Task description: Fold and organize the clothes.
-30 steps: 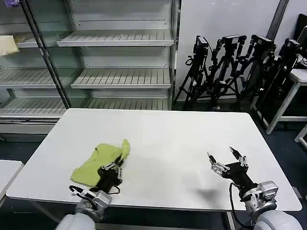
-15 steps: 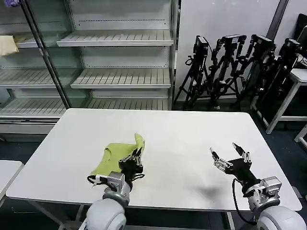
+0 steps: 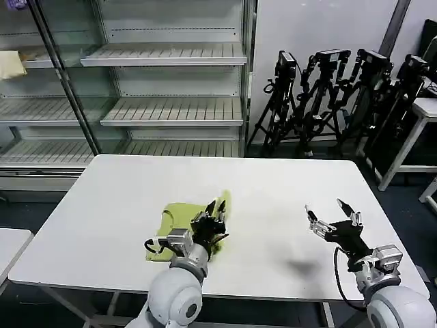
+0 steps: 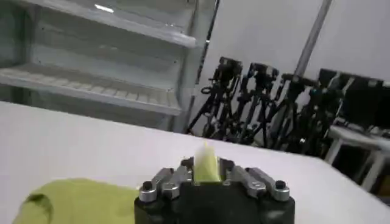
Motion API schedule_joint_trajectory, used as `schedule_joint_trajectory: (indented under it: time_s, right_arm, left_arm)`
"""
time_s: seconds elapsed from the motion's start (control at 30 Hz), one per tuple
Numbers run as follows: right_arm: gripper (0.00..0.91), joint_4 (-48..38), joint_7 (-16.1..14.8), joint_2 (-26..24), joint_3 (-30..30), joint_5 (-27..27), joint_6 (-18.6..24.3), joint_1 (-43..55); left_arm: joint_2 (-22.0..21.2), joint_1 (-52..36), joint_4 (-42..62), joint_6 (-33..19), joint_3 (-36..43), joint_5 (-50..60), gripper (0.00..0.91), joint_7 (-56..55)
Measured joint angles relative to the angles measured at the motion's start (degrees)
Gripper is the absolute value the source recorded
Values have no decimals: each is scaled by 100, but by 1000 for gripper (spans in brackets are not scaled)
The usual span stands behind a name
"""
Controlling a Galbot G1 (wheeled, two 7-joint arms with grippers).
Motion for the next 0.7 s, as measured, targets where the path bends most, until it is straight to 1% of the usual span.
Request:
schedule_joint_trajectory:
  time_s: [0.17, 0.3, 0.4, 0.53, 0.7]
  right_arm:
    - [907, -168, 38, 65, -75, -135, 48, 188]
    - [907, -303, 35, 127, -164, -257, 125, 333]
    - [907, -416, 61, 198, -245, -359, 214, 446]
    - [907, -568, 74, 321, -393, -515, 346, 609]
    - [907, -740, 86, 473, -626, -730, 477, 798]
  left_arm:
    - [-60, -173, -40, -62, -87, -115, 907, 104]
    - [75, -227, 7, -231, -303, 177, 907, 438]
    - [306, -167, 117, -559, -676, 699, 907, 965]
    - [726, 25, 356, -1108, -1387, 1343, 907, 1781]
    - [1171, 275, 713, -1785, -2292, 1852, 907, 2619]
